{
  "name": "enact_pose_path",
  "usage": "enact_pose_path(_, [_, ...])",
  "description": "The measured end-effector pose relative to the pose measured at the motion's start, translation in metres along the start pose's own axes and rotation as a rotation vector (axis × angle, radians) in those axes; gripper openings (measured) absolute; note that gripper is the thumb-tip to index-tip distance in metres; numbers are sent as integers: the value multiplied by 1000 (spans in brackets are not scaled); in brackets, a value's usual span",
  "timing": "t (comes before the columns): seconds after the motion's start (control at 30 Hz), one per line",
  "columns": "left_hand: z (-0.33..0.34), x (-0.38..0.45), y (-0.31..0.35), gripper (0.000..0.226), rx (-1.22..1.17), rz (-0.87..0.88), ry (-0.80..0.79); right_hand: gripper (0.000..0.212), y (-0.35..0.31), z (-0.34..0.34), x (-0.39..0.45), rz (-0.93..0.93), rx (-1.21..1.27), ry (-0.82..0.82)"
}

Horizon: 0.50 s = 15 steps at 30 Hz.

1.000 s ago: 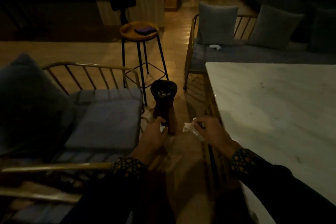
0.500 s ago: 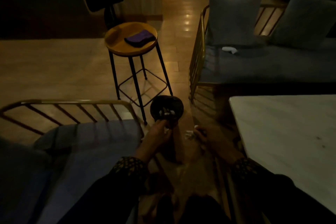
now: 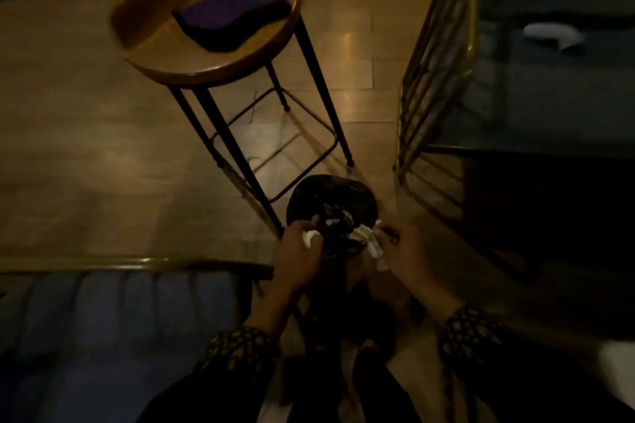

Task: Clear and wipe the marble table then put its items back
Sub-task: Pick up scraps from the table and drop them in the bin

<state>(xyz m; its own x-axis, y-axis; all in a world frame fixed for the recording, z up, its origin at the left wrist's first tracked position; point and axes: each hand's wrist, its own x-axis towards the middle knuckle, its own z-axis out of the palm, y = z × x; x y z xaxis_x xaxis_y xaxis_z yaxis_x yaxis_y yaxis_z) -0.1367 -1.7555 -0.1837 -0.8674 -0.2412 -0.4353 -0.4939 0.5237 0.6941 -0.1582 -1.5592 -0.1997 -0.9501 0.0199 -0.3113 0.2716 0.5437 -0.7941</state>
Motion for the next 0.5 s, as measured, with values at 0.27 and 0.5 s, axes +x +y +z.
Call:
enact_pose_path(0.27, [83,123,-99,34,-40,-89,-66,10,92,100,103,160,101,59])
enact_pose_path(0.5, [109,171,-136,46,-167,-183,-65,17,119,153,142,241,219,39])
